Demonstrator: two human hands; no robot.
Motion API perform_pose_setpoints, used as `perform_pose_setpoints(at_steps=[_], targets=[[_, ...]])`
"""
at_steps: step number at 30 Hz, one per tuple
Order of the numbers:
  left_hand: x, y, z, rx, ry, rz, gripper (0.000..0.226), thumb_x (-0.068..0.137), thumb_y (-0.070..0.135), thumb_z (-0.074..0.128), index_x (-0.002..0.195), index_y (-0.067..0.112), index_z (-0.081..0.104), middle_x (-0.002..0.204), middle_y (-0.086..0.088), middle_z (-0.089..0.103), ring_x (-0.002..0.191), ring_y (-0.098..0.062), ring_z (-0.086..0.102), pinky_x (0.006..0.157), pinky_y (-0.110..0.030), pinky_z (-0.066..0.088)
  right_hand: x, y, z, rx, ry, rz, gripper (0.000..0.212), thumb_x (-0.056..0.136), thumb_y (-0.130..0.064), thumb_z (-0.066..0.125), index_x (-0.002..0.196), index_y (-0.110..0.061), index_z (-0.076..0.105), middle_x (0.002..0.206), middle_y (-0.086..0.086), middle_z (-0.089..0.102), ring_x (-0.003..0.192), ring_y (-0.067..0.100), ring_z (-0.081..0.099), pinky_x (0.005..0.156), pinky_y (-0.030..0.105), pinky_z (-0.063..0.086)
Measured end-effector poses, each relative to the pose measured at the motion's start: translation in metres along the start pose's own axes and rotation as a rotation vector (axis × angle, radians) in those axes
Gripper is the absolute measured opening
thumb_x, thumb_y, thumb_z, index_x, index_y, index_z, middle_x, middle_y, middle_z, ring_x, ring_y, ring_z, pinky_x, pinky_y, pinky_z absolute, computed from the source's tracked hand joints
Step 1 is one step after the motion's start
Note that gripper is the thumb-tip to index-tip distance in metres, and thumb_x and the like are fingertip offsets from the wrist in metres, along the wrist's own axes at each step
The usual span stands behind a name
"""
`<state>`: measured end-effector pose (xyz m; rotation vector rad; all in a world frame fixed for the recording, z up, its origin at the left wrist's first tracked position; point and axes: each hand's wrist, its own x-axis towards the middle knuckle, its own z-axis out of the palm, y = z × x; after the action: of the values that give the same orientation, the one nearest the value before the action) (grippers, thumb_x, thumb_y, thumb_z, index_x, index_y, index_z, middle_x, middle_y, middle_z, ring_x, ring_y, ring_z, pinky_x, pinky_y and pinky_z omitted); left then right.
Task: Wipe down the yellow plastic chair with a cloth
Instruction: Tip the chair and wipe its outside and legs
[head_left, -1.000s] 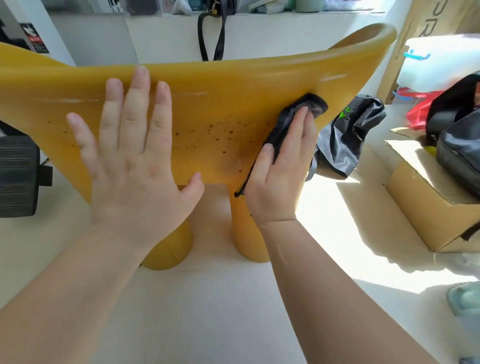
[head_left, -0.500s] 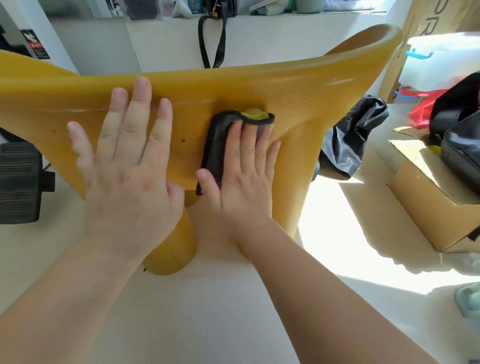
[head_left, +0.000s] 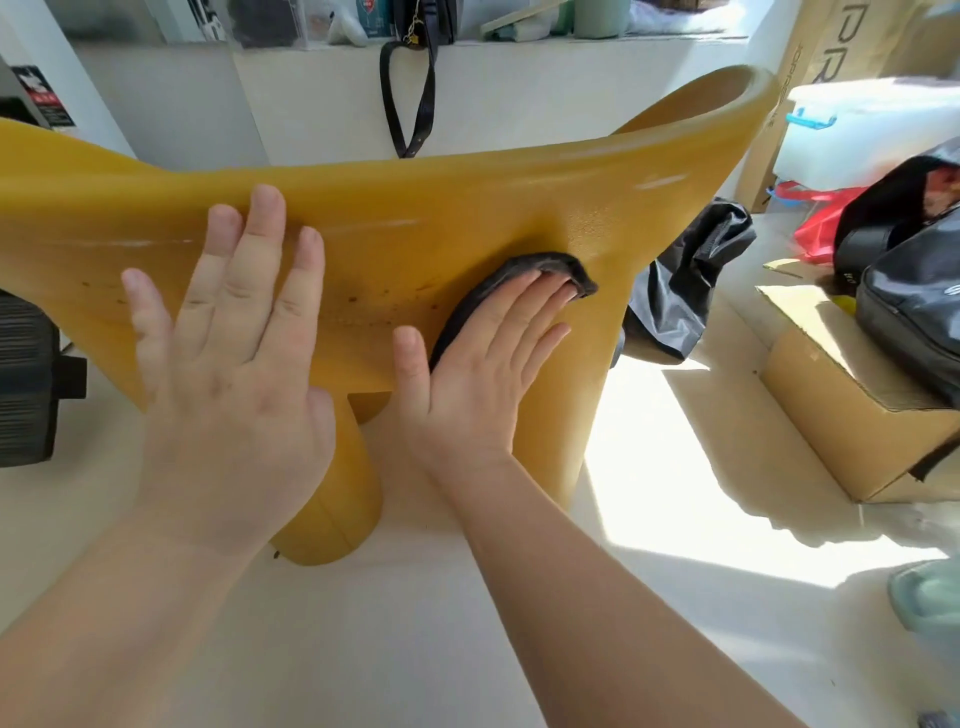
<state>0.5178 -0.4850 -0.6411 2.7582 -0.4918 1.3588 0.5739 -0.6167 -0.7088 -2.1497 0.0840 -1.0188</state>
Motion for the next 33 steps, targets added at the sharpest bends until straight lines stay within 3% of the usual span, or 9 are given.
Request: perform_pose_setpoints(at_steps=[4,8,10,14,16,22,27,31,33], targets=[[0.0,0.008,-0.001,-0.006,0.003,-0.039,0.087,0.077,-0.01,0.06,0.157,0.005,0.028,0.166,-0.018,0.019,0.154,-0.035,0.016,0.118,-0.068,0.009,0.015,0.014,-0.008,0.062,0.035,0.091,0.1,0.093,-0.078,0.002,0.153,-0.001,-0.02,0.165,0.018,-0.022,0.154,0.032,-0.025,0.124,0.054,-0.014],[0.008,0.011,-0.011,0.034,-0.011,-0.026,0.083,0.075,0.0,0.055,0.155,0.005,0.033,0.159,-0.025,0.031,0.147,-0.043,0.027,0.114,-0.069,0.019,0.072,0.028,-0.037,0.218,0.199,0.282,0.103,0.092,-0.077,0.011,0.159,-0.003,-0.011,0.17,0.014,-0.013,0.157,0.025,-0.017,0.124,0.054,-0.012],[0.018,0.021,-0.015,0.03,0.0,-0.042,0.085,0.072,0.0,0.06,0.154,0.006,0.036,0.156,-0.025,0.035,0.145,-0.043,0.027,0.118,-0.065,0.016,0.087,0.032,-0.044,0.223,0.235,0.312,0.101,0.092,-0.074,0.013,0.16,-0.002,-0.009,0.171,0.014,-0.009,0.157,0.025,-0.014,0.123,0.055,-0.012],[0.049,0.055,-0.011,-0.037,-0.02,0.039,0.082,0.077,-0.003,0.056,0.155,0.007,0.033,0.16,-0.017,0.032,0.151,-0.036,0.025,0.121,-0.062,0.01,0.062,0.01,-0.035,0.133,0.205,0.079,0.101,0.096,-0.072,0.005,0.157,0.008,-0.003,0.167,0.024,-0.007,0.157,0.036,-0.011,0.125,0.056,-0.007],[0.064,0.065,-0.009,-0.049,-0.065,0.081,0.077,0.081,0.002,0.049,0.156,0.008,0.031,0.16,-0.013,0.035,0.149,-0.035,0.029,0.121,-0.061,0.012,0.049,0.008,-0.03,0.129,0.167,0.008,0.097,0.097,-0.07,0.005,0.157,0.007,-0.004,0.167,0.02,-0.01,0.157,0.035,-0.012,0.125,0.058,-0.006],[0.085,0.069,-0.017,-0.085,-0.142,0.098,0.072,0.072,0.0,0.05,0.144,0.006,0.053,0.14,-0.011,0.056,0.125,-0.04,0.051,0.107,-0.064,0.036,0.116,0.064,-0.063,0.436,0.203,0.352,0.1,0.091,-0.081,0.006,0.163,-0.012,-0.005,0.172,0.001,-0.004,0.158,0.013,-0.007,0.125,0.055,-0.009],[0.087,0.073,-0.014,-0.146,-0.096,0.05,0.065,0.073,-0.002,0.048,0.138,0.003,0.06,0.136,-0.013,0.061,0.119,-0.042,0.056,0.1,-0.06,0.043,0.08,0.026,-0.059,0.375,0.163,0.103,0.102,0.093,-0.078,0.005,0.161,-0.002,-0.004,0.17,0.013,-0.01,0.158,0.024,-0.013,0.126,0.055,-0.005],[0.089,0.074,-0.013,-0.174,-0.071,0.036,0.059,0.076,0.0,0.047,0.133,0.002,0.063,0.131,-0.016,0.063,0.116,-0.043,0.056,0.097,-0.061,0.045,0.052,0.017,-0.05,0.294,0.054,-0.079,0.097,0.094,-0.076,0.004,0.158,-0.004,-0.009,0.166,0.008,-0.016,0.157,0.03,-0.016,0.125,0.055,-0.009],[0.09,0.076,-0.015,-0.167,-0.066,0.012,0.058,0.077,-0.001,0.048,0.132,0.004,0.064,0.129,-0.015,0.064,0.117,-0.041,0.055,0.1,-0.06,0.043,0.063,0.038,-0.054,0.298,0.071,-0.069,0.093,0.096,-0.074,0.007,0.16,-0.007,-0.006,0.167,0.006,-0.014,0.157,0.028,-0.015,0.126,0.055,-0.007]])
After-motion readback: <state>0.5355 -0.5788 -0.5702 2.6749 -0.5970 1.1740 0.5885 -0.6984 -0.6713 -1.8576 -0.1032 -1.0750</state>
